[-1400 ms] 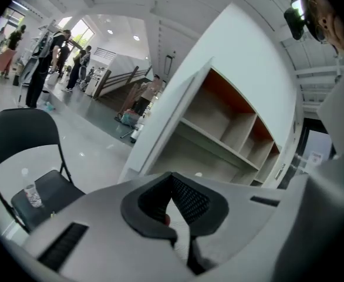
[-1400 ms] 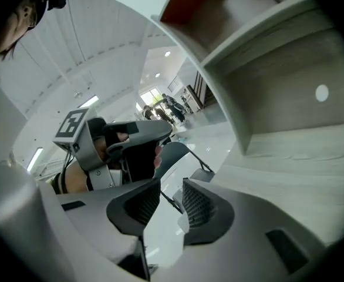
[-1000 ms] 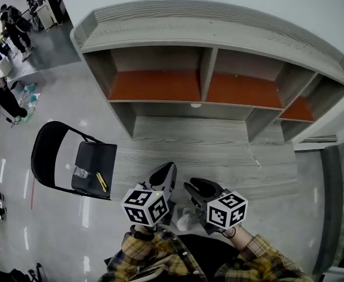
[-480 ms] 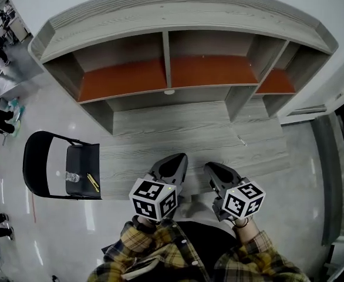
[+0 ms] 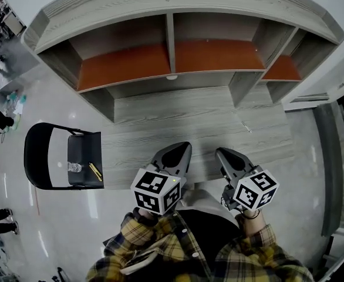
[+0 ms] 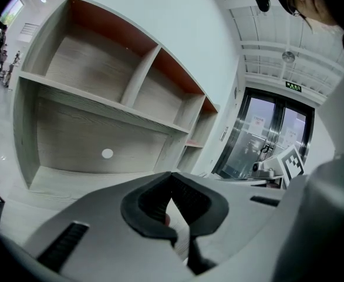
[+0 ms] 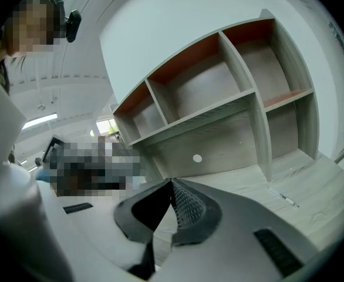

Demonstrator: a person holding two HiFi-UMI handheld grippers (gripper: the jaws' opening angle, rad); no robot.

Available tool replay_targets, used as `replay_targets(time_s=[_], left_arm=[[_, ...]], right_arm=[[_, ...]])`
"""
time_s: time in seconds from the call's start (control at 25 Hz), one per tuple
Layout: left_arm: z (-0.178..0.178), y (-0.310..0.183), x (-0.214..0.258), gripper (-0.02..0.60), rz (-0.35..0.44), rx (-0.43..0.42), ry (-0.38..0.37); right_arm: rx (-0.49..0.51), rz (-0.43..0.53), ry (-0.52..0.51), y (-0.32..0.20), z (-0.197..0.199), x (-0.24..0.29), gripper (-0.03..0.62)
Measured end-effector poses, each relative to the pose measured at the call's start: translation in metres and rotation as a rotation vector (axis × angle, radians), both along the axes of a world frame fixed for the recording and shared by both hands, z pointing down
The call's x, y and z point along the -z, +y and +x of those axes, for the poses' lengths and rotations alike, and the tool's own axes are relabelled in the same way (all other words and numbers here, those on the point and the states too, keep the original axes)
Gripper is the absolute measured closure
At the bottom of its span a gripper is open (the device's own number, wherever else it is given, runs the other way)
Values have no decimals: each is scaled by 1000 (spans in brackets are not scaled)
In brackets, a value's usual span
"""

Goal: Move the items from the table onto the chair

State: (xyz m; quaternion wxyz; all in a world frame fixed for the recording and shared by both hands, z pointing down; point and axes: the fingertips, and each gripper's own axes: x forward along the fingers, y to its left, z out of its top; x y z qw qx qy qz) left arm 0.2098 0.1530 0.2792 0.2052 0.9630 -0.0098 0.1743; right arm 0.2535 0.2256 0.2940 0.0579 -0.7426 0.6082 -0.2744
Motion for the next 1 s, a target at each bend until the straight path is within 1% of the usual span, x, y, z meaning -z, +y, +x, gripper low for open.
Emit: replay_targets(time_s=[0.36,0.68,1.0], left_arm=[[3,-3,7,577,18,-6,9],[7,1,8,577,25,-19,13],[11,-4,8,578,40,-10,7]], right_arm=[[40,22,29,-14,1,14,577],[40,34,24,-13,7,17,577],[37,40,14,-14,10,14,577]])
